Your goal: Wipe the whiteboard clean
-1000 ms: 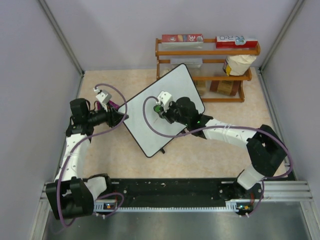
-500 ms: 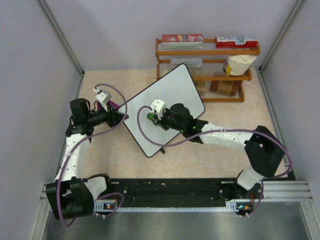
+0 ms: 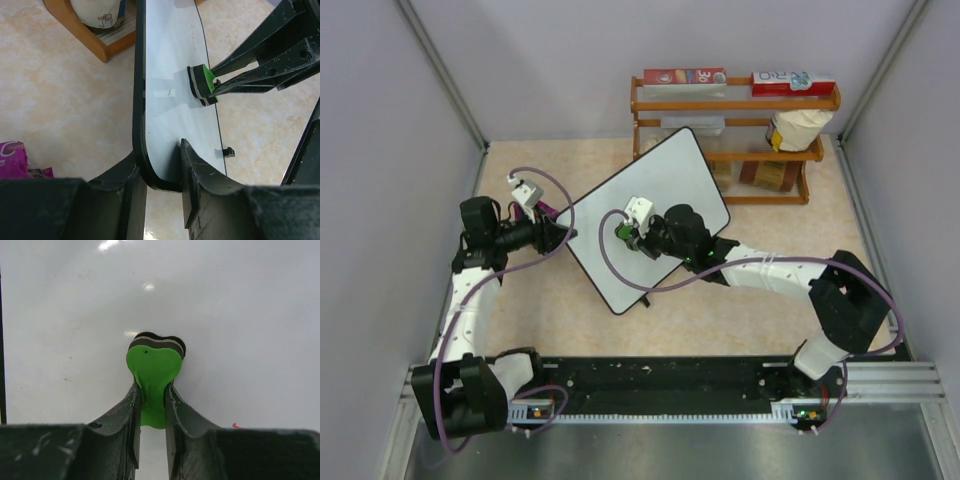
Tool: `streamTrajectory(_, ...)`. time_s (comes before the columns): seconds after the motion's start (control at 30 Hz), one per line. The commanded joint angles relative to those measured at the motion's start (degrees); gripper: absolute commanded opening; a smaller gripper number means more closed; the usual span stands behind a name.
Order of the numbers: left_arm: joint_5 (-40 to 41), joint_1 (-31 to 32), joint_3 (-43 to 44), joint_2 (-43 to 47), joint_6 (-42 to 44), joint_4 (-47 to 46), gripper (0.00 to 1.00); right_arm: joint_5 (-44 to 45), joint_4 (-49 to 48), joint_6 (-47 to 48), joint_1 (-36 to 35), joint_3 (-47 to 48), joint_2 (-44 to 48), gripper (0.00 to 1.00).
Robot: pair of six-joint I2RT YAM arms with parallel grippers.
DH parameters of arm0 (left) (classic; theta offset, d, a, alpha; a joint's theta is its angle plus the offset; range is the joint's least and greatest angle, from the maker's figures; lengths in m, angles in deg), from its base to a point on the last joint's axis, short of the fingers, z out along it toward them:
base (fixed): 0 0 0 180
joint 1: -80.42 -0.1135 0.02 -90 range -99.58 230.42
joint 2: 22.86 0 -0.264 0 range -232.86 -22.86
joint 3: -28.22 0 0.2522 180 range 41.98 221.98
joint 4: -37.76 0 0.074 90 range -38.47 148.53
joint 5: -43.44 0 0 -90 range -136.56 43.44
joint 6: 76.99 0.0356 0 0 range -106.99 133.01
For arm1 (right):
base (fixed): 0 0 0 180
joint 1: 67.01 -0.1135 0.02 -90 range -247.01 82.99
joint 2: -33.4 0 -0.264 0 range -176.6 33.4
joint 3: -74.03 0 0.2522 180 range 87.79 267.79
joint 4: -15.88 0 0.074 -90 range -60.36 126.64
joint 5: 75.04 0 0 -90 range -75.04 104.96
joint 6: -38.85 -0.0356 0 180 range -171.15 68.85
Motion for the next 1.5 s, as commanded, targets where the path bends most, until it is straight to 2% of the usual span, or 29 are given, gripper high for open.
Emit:
streamTrajectory(0.0,0.1,1.2,-1.8,0.6,8.7,0.1,0.0,2.2,0.3,0.7,4.2,-1.1,-0.3,0.0)
streamTrajectory(1.07,-0.3,1.2,-1.8,0.8,8.7,0.1,0.0,3.9,-3.3,5.0,22.2,-3.7,-0.5,0.0)
streamTrajectory(1.47,-0.5,1.2,-1.6,0.7,8.5,0.1,0.0,0.5,-1.7,2.5,23.2,-3.3,1.1,0.0)
